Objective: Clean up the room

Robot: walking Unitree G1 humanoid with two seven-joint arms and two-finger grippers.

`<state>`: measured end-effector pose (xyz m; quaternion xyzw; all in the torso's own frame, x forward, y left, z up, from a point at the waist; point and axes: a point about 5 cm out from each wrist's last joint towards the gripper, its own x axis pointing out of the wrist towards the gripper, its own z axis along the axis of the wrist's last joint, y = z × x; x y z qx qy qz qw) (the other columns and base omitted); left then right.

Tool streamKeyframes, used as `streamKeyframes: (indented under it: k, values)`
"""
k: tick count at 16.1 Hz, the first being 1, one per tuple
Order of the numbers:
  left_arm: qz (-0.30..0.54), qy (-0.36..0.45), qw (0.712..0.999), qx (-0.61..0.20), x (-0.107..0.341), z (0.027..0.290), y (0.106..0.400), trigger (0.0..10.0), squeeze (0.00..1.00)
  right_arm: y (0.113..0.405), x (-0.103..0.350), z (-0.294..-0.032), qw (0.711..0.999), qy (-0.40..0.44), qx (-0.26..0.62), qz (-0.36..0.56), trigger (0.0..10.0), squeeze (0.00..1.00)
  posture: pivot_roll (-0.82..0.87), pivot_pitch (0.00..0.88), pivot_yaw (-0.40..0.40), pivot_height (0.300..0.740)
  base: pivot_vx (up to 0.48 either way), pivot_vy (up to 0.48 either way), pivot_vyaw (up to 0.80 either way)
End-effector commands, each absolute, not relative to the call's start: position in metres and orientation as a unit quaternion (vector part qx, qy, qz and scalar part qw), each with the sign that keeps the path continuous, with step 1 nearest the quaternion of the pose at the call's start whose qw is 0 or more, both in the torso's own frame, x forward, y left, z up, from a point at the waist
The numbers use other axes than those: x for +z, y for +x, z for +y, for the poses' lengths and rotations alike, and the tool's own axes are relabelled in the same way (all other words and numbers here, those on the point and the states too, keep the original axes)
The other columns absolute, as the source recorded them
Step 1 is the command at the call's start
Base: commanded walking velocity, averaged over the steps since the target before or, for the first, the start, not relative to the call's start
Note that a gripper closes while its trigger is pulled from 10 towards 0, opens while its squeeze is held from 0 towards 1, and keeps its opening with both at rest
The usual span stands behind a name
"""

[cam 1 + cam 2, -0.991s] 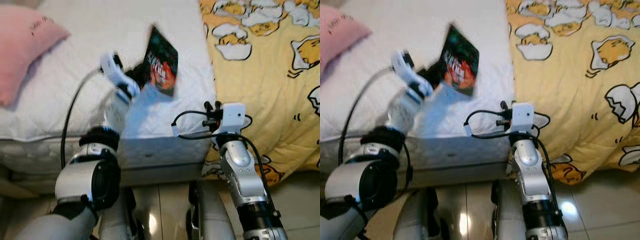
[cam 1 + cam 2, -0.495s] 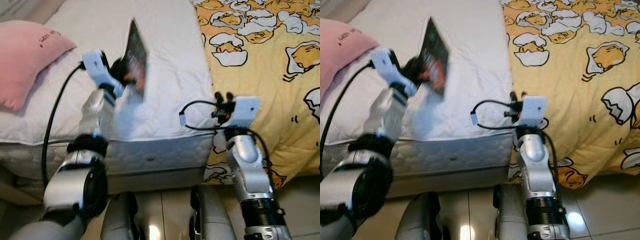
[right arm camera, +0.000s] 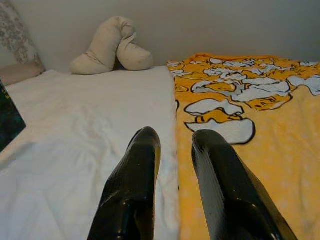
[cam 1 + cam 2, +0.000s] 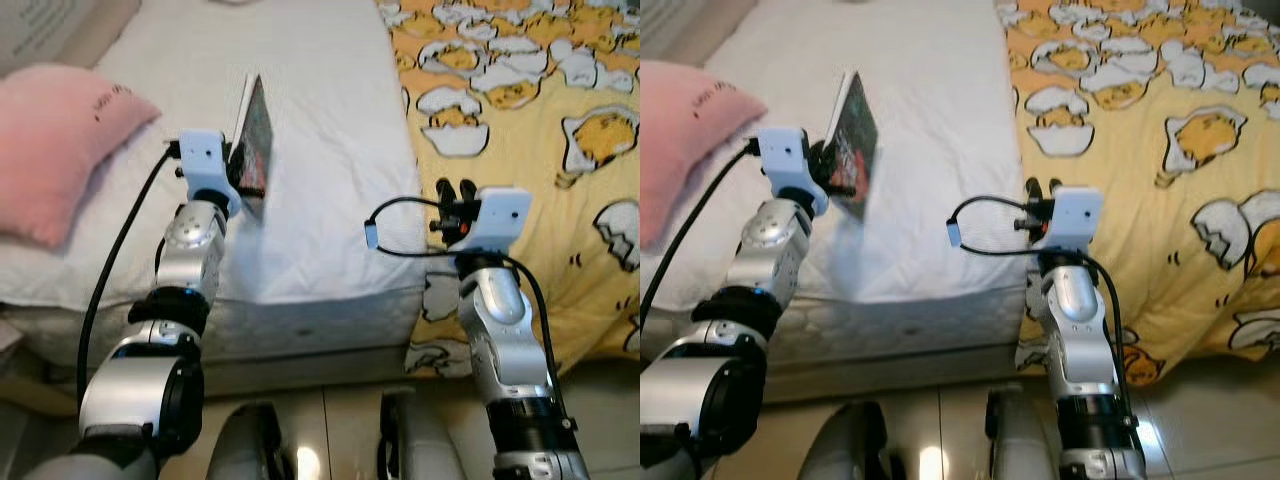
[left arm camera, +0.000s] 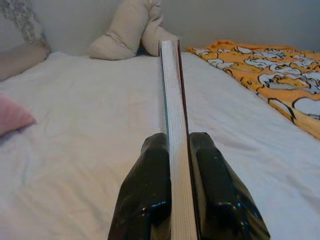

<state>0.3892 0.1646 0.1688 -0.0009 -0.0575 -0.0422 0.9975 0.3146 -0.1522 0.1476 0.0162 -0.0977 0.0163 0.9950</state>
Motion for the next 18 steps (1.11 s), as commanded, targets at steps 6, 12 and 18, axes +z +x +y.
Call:
streamKeyframes:
  k: [6,12,18]
  values:
    - [-0.078,0.015,0.994,-0.076,0.162,0.145,0.379,0.0,0.00,0.305,0.109,-0.152,0.999,0.020,0.041,-0.009,10.0,0.00,-0.18,0.023,0.033,0.740,0.000,0.000,0.00]
    - [-0.066,0.014,0.995,-0.078,0.157,0.126,0.377,10.0,0.00,0.315,0.108,-0.145,0.998,-0.007,0.067,0.002,10.0,0.00,-0.17,0.002,0.036,0.740,0.000,0.000,0.00]
    - [-0.056,0.026,0.995,-0.082,0.161,0.120,0.383,10.0,0.00,0.314,0.109,-0.133,0.996,-0.008,0.091,-0.014,10.0,0.00,-0.19,0.000,0.068,0.740,0.000,0.412,0.00]
